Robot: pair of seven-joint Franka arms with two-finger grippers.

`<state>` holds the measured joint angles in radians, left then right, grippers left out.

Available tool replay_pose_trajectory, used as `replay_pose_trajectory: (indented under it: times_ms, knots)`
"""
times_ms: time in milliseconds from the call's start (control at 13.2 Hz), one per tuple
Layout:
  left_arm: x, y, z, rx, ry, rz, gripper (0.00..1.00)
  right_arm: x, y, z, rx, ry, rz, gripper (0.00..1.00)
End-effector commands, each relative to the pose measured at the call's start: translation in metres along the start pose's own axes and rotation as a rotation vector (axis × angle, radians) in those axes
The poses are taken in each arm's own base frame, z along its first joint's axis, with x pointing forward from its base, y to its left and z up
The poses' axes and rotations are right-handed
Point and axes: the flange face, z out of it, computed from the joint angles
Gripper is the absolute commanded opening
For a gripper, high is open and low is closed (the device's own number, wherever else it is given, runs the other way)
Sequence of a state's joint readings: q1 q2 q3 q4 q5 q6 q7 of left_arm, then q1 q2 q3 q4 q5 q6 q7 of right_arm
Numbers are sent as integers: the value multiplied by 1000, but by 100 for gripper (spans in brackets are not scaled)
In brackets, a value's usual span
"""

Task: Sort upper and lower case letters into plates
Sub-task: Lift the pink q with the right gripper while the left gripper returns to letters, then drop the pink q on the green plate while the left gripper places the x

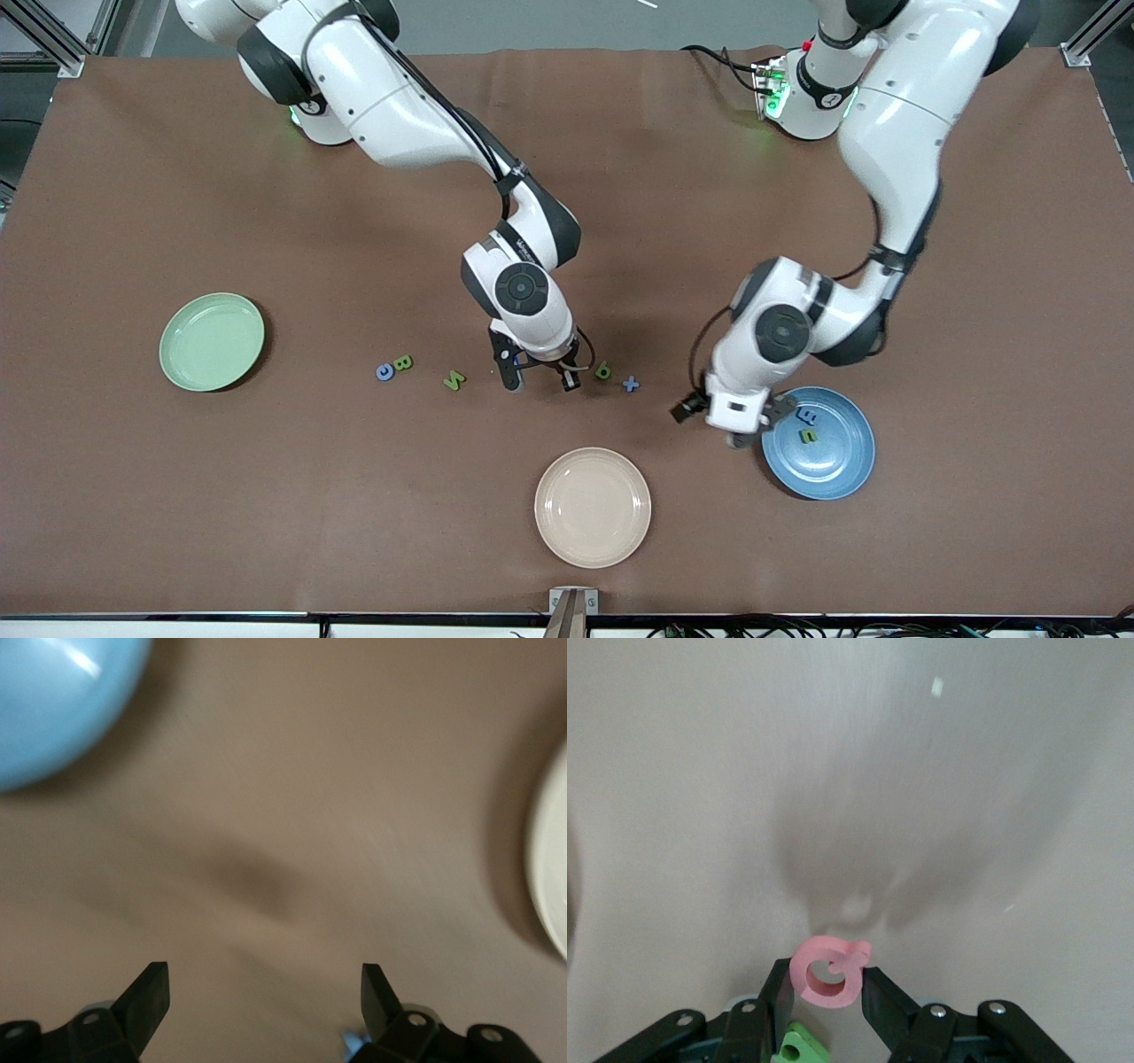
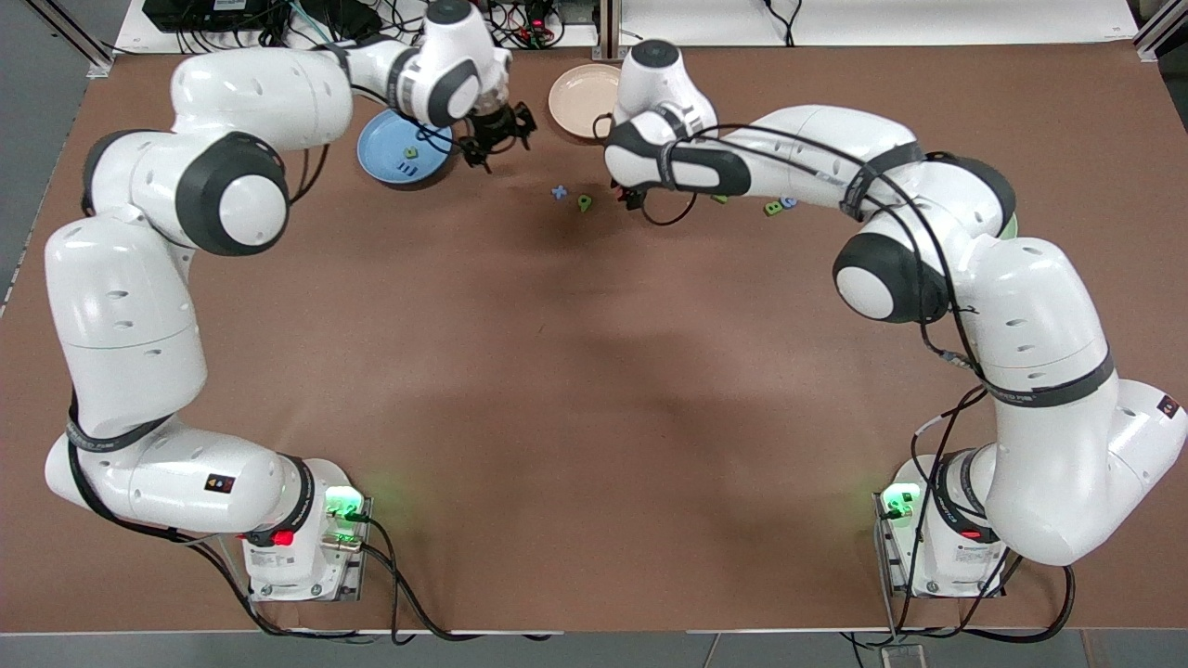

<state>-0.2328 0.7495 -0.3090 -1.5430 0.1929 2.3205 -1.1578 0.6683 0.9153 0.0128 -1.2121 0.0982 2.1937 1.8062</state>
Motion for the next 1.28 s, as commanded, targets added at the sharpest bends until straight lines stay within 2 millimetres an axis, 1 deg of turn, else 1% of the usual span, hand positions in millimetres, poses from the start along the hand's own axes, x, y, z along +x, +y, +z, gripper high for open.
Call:
replay_pose_trajectory:
  times_ms: [0,76,227,302,453,529,604,831,907,1058,1209]
  knots:
    - [-36,29,14,5,6,-15,86,29,2,-66,-49,15,-144,23]
    - [-49,41,24,1,1,-20,82,42,7,-79,-89,26,-208,23]
    - [-65,60,38,-15,0,-22,75,72,15,-109,-109,36,-292,23]
    - [-68,61,45,-22,-1,-17,73,88,24,-121,-115,32,-348,23]
    - [-66,60,48,-20,3,-17,72,132,42,-142,-130,18,-482,23]
    - [-72,61,50,-16,4,-7,71,155,54,-148,-143,8,-548,23]
    - [-73,61,51,-13,6,-3,71,182,65,-157,-147,0,-598,23]
    - [-69,56,55,1,10,-5,70,246,102,-165,-176,-38,-712,23]
    - [-68,55,56,10,16,-3,69,267,115,-165,-182,-50,-741,23]
    - [-65,53,58,16,22,-2,65,315,140,-169,-183,-79,-802,23]
    - [-60,51,59,19,27,-4,64,358,168,-167,-189,-112,-856,24]
